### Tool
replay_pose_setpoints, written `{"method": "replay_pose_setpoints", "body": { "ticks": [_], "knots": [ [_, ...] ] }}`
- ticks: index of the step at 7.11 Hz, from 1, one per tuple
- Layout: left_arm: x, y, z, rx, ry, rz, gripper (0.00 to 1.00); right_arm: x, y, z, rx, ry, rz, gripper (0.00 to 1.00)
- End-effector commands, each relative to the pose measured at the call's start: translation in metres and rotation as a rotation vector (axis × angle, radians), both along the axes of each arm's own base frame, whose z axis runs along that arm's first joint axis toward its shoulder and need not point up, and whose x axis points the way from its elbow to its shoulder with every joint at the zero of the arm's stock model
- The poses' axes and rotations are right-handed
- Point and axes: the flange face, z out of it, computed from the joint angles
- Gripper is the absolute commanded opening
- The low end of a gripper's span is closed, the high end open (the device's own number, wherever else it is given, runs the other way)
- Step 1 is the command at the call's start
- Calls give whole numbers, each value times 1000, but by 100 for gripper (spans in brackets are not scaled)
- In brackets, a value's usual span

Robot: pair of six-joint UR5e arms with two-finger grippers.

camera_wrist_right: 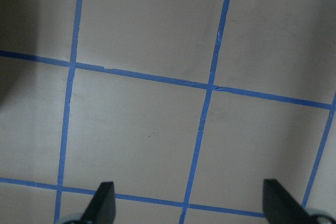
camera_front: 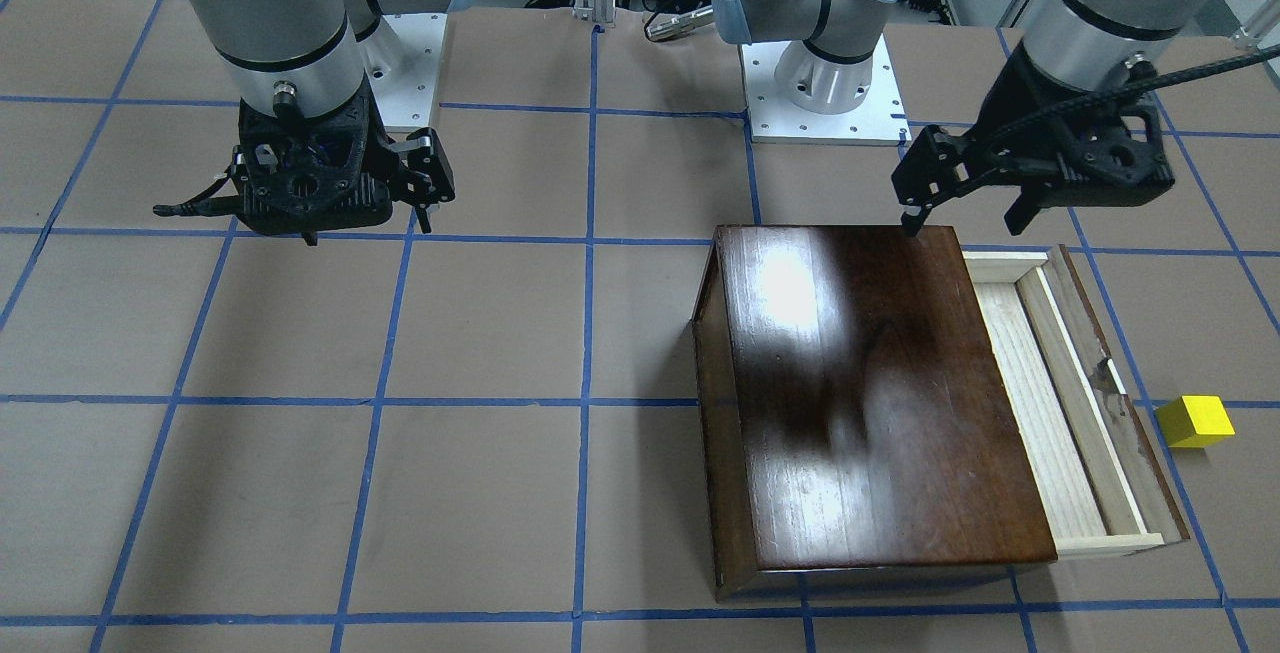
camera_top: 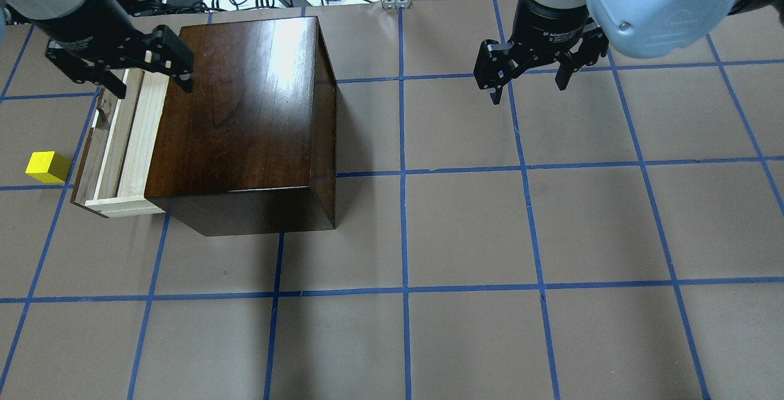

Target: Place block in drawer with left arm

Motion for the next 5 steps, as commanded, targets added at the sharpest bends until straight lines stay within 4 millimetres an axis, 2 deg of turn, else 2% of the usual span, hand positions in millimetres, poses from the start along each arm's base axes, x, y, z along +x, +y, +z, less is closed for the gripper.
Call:
{"method": "replay_pose_setpoints", "body": {
  "ticks": [1,5],
  "knots": [
    [-31,2,-4,5,-14,-26,100,0,0,0,0,1,0,100],
    [-30,6,0,3,-17,-30,100,0,0,0,0,1,-1,100]
  ]
}}
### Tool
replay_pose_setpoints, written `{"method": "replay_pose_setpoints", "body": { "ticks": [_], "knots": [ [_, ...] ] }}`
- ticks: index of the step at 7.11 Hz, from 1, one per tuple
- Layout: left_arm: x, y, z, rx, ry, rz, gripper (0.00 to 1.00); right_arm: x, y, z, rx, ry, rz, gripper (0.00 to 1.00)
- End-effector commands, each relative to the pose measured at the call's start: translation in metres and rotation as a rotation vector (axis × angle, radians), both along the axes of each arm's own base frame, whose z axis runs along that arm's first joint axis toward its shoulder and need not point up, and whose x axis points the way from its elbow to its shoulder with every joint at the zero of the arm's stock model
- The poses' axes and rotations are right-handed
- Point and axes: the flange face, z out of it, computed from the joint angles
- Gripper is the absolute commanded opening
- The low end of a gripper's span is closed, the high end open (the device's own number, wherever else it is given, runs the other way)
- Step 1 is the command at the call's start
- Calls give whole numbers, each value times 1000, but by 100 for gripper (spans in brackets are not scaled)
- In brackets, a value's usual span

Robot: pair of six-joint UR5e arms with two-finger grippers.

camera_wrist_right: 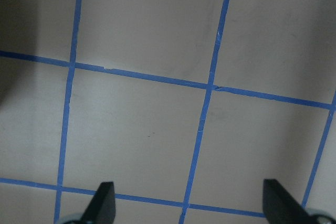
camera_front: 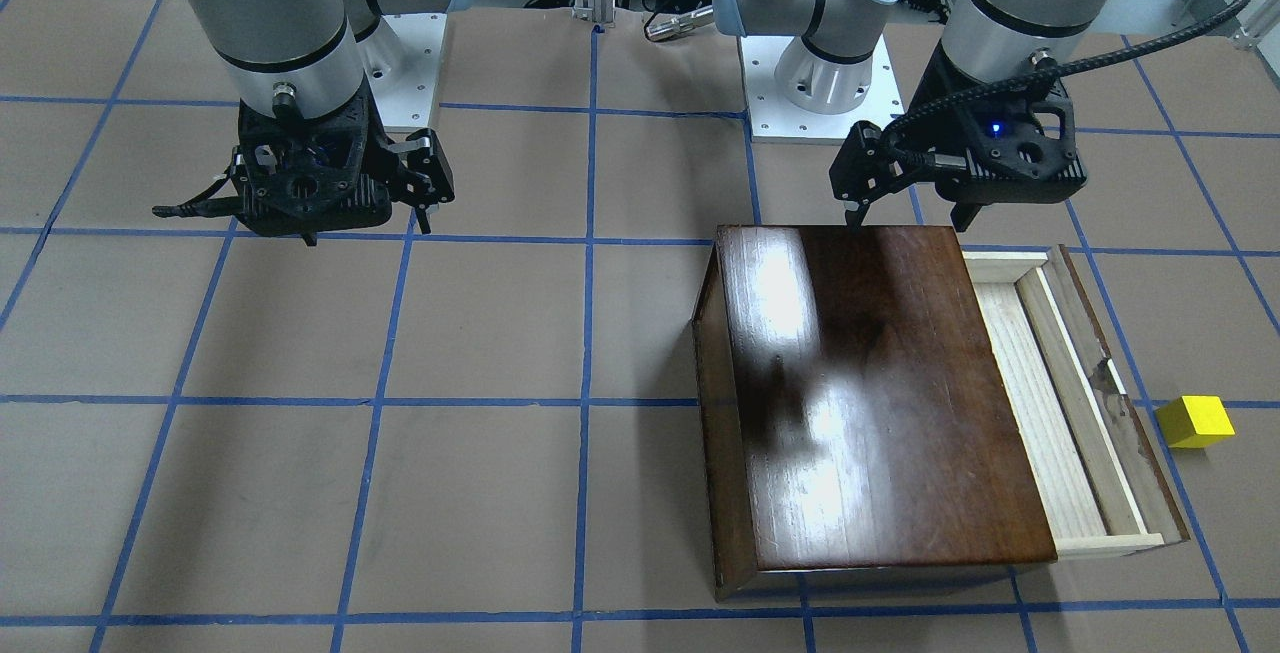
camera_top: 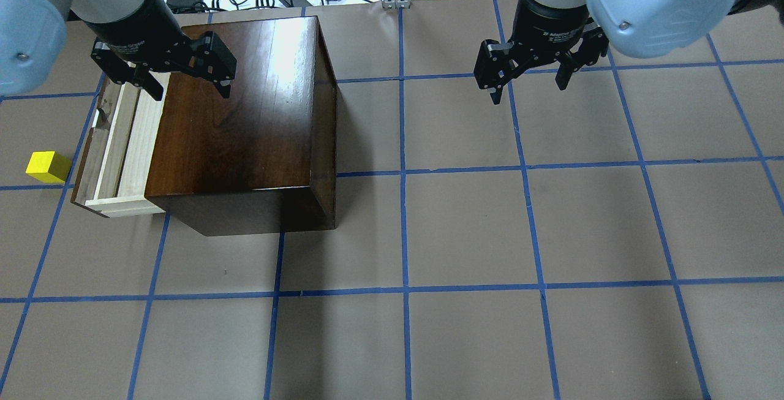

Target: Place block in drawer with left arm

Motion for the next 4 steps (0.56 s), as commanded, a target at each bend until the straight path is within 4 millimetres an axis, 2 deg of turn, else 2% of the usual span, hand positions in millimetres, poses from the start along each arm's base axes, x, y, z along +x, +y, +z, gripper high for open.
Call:
{"method": "replay_pose_setpoints", "body": {
  "ticks": [1,4],
  "knots": [
    [2,1,2,-4,0,-1,100,0,0,0,0,0,1,100],
    [4,1,4,-9,-3,-4,100,0,0,0,0,0,1,100]
  ]
}}
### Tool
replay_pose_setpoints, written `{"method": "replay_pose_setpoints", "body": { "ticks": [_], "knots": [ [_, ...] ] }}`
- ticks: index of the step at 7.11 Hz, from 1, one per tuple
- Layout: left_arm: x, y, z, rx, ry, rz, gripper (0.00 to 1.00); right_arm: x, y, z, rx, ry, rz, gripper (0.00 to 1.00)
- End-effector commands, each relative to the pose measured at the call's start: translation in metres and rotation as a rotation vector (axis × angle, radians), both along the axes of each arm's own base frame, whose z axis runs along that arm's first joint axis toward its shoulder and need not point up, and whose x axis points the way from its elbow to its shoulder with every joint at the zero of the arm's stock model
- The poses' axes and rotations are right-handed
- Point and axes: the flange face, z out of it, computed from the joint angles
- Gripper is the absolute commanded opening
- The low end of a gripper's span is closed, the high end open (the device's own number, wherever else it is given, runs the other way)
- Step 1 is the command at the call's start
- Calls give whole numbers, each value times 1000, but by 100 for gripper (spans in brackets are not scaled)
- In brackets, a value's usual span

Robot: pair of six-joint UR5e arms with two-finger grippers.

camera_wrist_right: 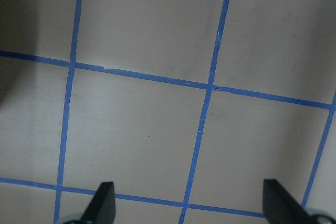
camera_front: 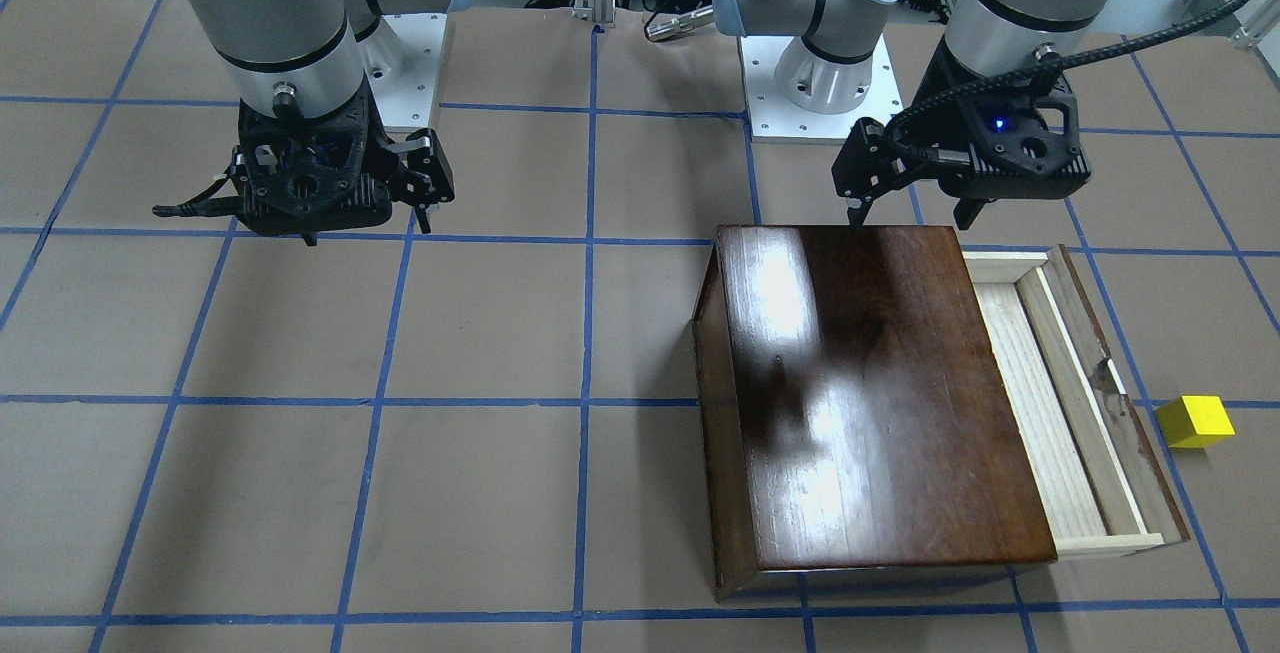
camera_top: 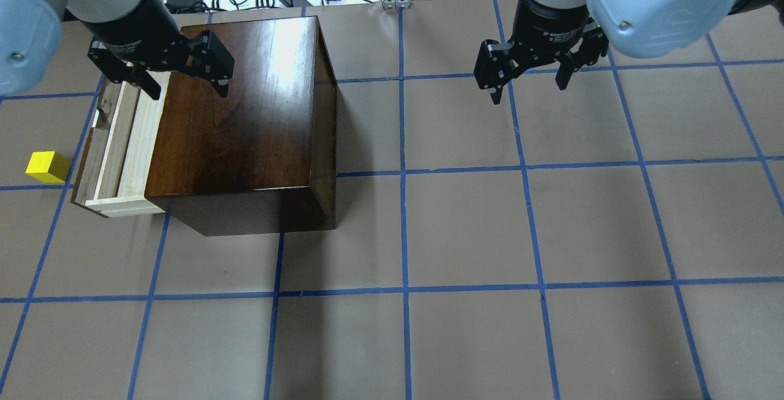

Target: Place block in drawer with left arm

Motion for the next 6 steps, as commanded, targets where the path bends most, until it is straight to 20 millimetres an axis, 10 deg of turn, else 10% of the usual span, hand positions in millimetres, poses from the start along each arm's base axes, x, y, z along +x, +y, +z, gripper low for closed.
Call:
{"method": "replay_pose_setpoints", "body": {
  "ticks": [1,6],
  "knots": [
    [4,0,1,-1,-3,-13,100,0,0,0,0,0,-1,100],
    [233,-17,-25,61,-6,-324,100,0,0,0,0,0,0,100]
  ]
}}
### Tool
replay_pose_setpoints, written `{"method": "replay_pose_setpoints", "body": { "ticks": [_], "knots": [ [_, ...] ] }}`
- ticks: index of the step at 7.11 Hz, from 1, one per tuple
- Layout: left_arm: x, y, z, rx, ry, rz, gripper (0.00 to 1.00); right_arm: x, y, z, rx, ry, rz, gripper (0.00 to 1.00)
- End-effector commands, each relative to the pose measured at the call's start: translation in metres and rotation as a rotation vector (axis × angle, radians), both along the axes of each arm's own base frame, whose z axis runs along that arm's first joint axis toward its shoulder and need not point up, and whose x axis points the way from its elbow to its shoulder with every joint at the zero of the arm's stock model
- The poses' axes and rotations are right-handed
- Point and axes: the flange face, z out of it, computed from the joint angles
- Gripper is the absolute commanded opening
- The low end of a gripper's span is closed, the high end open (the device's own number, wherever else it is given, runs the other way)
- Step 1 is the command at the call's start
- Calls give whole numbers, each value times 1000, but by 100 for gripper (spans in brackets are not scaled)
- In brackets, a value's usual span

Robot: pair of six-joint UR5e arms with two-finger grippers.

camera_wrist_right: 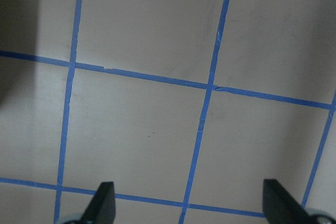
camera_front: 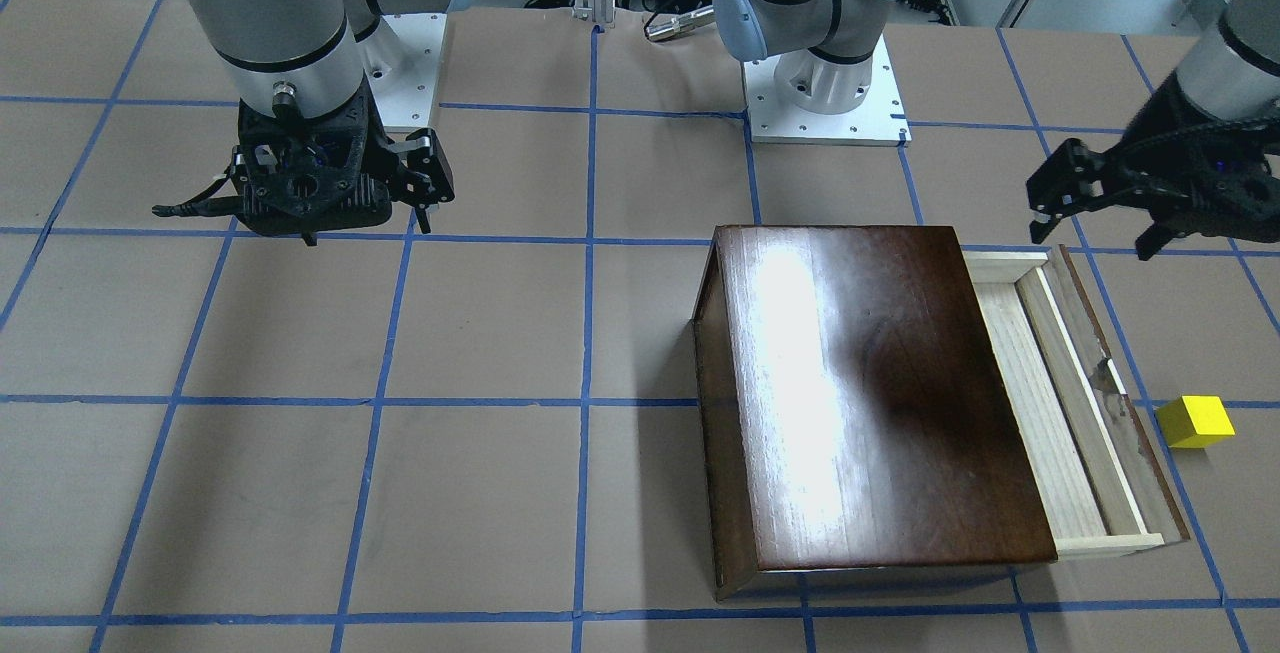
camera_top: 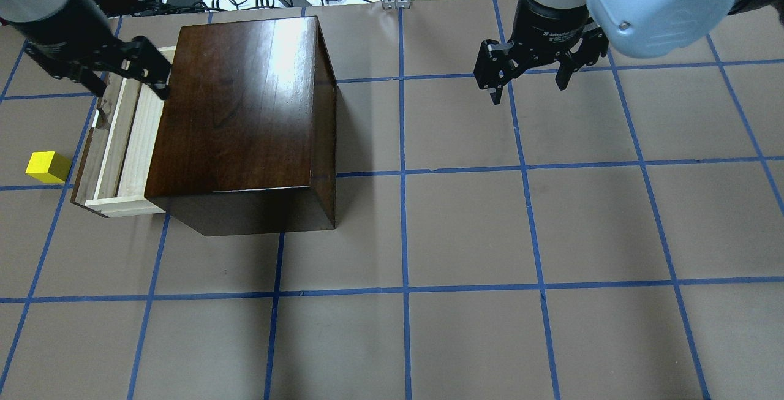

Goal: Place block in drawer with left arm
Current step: 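Move the left gripper down to the yellow block on the table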

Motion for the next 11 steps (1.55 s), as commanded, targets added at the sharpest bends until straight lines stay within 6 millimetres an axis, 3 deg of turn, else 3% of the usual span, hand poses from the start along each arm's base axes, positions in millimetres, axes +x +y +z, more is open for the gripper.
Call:
{"method": "replay_pose_setpoints", "body": {
  "ticks": [1,3,5,7,9,11],
  "knots": [
    [71,-1,-20,40,13,-219,100,0,0,0,0,-1,-1,100],
    [146,1,-56,75,43,-442,100,0,0,0,0,0,-1,100],
    [197,-10,-99,98,-13,-733,100,0,0,0,0,0,-1,100],
    [234,-22,-144,108,-30,-1026,100,0,0,0,0,0,0,100],
    [254,-40,-191,103,-72,-1180,100,0,0,0,0,0,0,100],
    [282,-42,-231,99,-72,-1274,100,0,0,0,0,0,0,100]
  ]
}}
